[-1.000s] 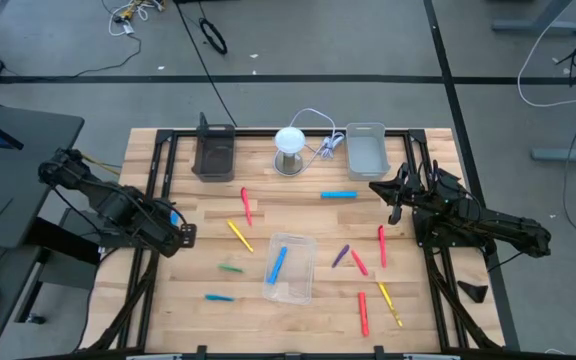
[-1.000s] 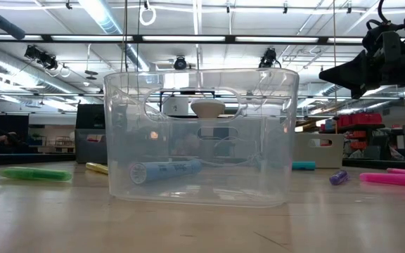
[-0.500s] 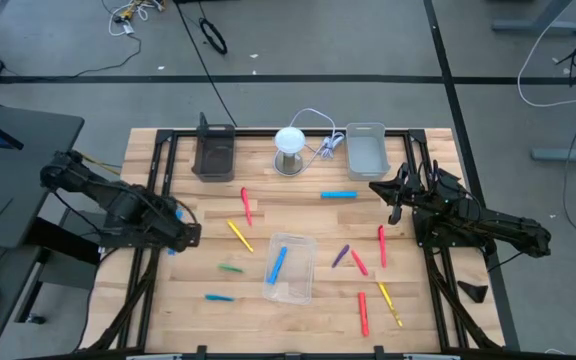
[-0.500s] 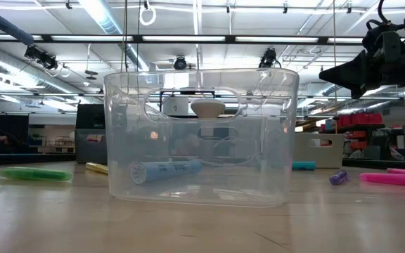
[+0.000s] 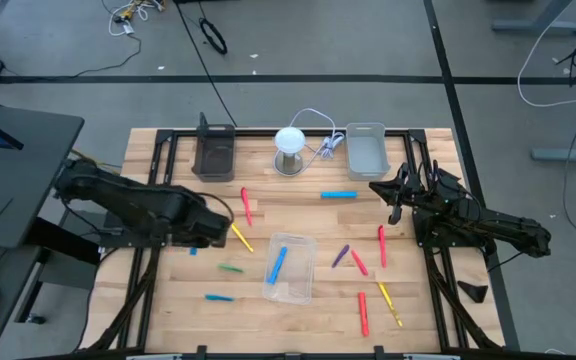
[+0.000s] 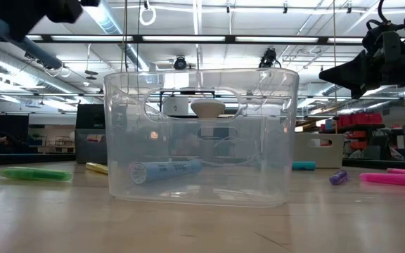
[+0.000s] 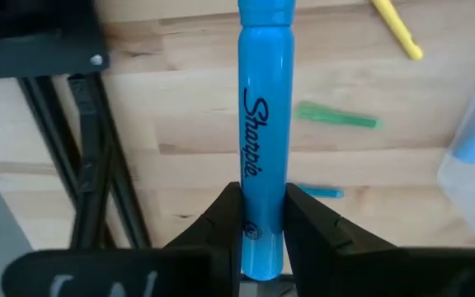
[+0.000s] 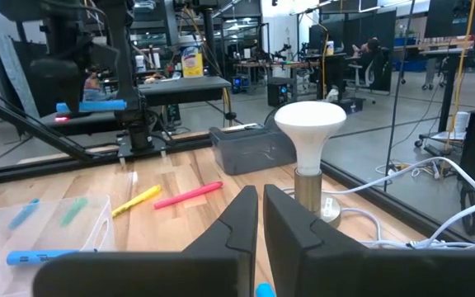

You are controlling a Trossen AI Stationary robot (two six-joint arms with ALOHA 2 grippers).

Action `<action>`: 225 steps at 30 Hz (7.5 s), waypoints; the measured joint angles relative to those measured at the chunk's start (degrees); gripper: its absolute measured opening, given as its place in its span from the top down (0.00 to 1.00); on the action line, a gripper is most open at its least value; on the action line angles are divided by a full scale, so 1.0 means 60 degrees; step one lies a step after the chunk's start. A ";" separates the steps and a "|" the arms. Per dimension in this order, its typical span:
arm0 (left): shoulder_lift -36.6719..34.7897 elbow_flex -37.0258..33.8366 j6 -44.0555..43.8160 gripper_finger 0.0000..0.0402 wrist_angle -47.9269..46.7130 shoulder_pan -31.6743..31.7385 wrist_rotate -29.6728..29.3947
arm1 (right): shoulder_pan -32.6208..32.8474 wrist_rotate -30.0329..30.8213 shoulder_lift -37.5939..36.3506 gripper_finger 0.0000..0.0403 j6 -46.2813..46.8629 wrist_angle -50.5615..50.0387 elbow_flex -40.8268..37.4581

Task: Pick & Place Markers
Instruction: Put the bottom blue highlighter into the transparent bin, then put the blue pen into the gray bin

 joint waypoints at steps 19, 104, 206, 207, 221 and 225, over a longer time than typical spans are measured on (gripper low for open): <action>0.4078 0.3752 0.0997 0.83 0.0676 0.0442 -0.0540 | 0.0002 0.0004 0.0001 0.93 -0.0001 0.0000 0.0000; 1.0048 0.9107 0.1666 0.66 0.1351 -0.0095 -0.0967 | 0.0004 0.0002 0.0000 0.93 0.0000 0.0000 0.0000; 0.7275 0.7379 0.1820 0.45 -0.0680 -0.0420 -0.1554 | 0.0003 0.0004 -0.0002 0.93 0.0000 0.0000 0.0000; 0.7112 0.7178 0.1866 0.45 -0.0676 -0.0421 -0.1542 | 0.0000 0.0004 -0.0002 0.93 -0.0004 0.0000 0.0000; 0.4819 0.3337 0.5440 0.45 0.0240 -0.1110 -0.1506 | 0.0004 0.0001 -0.0002 0.93 0.0000 0.0000 0.0000; 0.4065 0.2215 0.6857 0.45 0.0626 -0.1430 -0.1502 | 0.0002 0.0002 -0.0002 0.93 0.0000 0.0000 0.0000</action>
